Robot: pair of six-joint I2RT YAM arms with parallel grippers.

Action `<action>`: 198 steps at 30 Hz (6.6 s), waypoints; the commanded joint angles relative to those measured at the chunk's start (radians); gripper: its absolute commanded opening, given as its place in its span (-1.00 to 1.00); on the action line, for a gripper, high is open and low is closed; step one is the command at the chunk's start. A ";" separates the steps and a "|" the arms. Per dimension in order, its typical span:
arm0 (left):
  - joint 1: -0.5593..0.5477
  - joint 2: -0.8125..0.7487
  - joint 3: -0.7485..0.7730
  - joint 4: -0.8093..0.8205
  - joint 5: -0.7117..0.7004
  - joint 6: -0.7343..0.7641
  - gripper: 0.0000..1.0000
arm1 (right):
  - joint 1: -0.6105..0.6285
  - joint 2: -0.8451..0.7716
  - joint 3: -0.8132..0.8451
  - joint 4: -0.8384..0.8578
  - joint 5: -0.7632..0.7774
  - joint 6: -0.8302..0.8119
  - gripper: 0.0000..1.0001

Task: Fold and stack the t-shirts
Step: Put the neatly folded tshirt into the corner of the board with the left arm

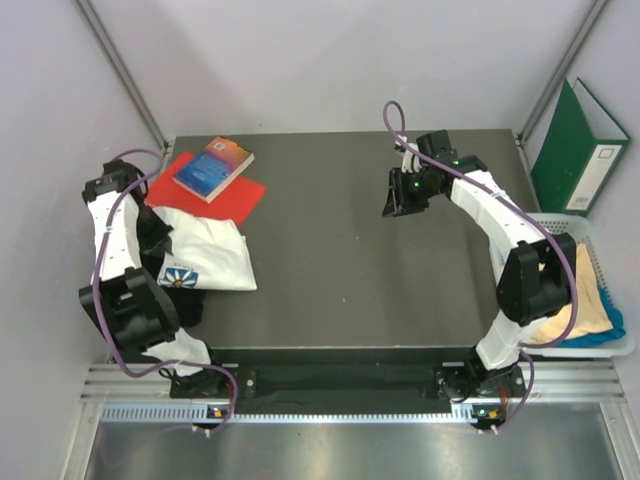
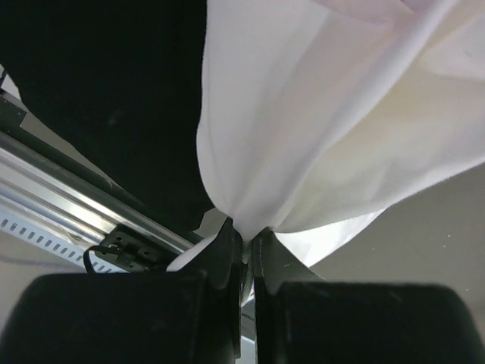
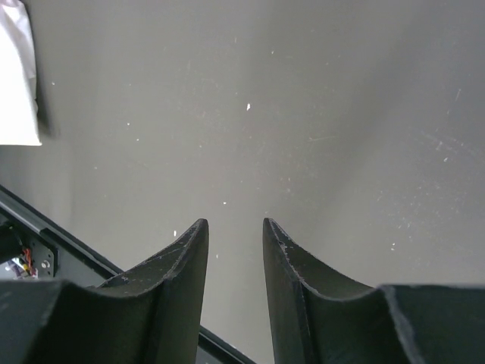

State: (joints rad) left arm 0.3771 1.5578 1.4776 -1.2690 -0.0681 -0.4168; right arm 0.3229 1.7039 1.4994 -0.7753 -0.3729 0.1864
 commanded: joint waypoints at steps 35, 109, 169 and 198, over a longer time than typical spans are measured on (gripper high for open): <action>0.370 -0.033 0.095 0.204 0.022 0.096 -1.00 | 0.041 0.140 0.105 -0.056 -0.020 -0.025 -0.28; 0.100 -0.312 -0.567 0.459 0.377 -0.184 -1.00 | 0.123 0.214 0.009 -0.010 -0.052 -0.011 -0.24; -0.265 -0.139 -0.325 0.550 0.320 -0.001 0.76 | 0.111 0.175 0.024 -0.024 0.100 -0.010 0.08; -0.830 0.647 0.440 0.322 0.119 0.219 0.98 | -0.174 -0.016 -0.220 0.172 0.269 0.005 0.99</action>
State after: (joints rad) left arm -0.4625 2.2135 1.8713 -0.9268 0.0547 -0.2584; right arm 0.1421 1.7397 1.2625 -0.6792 -0.0826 0.2089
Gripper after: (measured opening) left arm 0.989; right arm 0.993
